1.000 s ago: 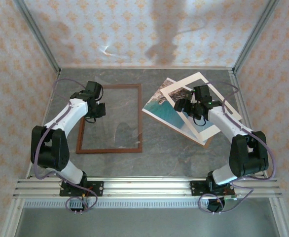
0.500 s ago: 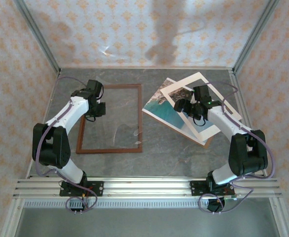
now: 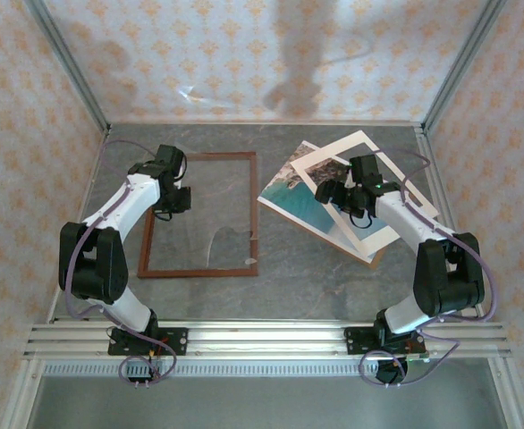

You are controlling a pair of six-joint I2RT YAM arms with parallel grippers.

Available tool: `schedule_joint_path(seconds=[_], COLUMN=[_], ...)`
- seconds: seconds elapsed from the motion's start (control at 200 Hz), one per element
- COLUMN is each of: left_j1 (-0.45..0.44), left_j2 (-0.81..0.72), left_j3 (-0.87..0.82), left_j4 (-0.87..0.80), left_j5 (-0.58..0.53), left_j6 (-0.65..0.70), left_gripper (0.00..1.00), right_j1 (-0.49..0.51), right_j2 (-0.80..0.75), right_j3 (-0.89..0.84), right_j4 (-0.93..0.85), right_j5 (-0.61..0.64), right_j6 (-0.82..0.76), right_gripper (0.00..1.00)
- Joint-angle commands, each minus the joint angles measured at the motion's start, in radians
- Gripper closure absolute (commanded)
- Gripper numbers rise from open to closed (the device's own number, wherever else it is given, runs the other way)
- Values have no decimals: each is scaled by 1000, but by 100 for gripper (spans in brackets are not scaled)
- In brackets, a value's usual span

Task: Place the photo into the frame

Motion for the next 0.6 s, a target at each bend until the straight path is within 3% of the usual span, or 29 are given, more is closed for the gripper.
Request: schedule_joint_path(seconds=[0.0, 0.596], left_j1=[10, 23], left_j2=[6, -9], left_j3=[22, -3], left_j4=[-50, -52], left_j5=[2, -5], left_j6=[28, 31], left_gripper=[100, 100], right_j1=[7, 8], right_j2=[7, 20], right_j3=[1, 5], right_j4=[9, 10], right_j5=[15, 17], right_j6=[-17, -17], right_gripper=[12, 12])
